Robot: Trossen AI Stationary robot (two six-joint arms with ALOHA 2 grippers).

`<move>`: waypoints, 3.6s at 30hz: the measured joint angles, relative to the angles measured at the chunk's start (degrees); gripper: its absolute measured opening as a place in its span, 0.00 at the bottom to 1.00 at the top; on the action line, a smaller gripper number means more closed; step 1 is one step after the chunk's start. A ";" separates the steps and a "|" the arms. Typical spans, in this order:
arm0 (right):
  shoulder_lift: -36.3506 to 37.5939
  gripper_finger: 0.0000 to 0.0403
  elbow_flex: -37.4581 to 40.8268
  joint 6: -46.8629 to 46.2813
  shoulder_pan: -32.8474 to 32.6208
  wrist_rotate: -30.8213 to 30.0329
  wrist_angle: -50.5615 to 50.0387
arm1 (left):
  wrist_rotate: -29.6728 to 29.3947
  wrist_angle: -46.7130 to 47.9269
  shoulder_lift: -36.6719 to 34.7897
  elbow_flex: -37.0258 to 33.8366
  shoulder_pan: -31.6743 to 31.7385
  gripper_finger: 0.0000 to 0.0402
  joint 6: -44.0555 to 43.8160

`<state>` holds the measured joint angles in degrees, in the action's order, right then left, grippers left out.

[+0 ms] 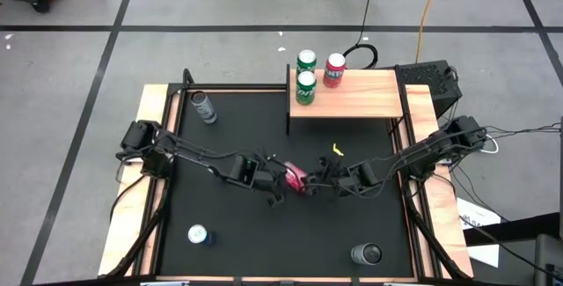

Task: Place canned beverage on shelf
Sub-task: Put the orange soda can on the shelf aligned with the other orange soda can

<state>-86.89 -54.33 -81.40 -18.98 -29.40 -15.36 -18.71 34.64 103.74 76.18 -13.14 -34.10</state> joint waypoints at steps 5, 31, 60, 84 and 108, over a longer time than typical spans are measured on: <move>-3.37 0.78 -0.04 16.93 5.46 0.35 1.32 | -2.10 -2.27 1.25 -0.07 4.37 0.95 13.12; -1.70 0.78 -0.02 16.68 0.50 10.23 0.50 | 7.28 0.40 3.82 -0.90 -0.14 0.95 43.98; 9.86 0.78 -6.26 47.82 -3.29 9.96 0.91 | 45.28 -8.72 -1.05 -1.25 12.20 0.69 35.76; 8.55 0.78 -30.97 88.17 -11.53 6.75 -24.92 | 82.53 -38.92 -1.73 -1.09 19.44 0.70 12.75; 8.31 0.78 -30.88 106.56 -11.62 0.93 -14.30 | 83.54 -61.90 -1.90 -1.09 19.47 0.71 -6.58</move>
<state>-78.59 -85.21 25.15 -30.60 -28.47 -29.66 64.82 -27.26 101.84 75.09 6.33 -40.68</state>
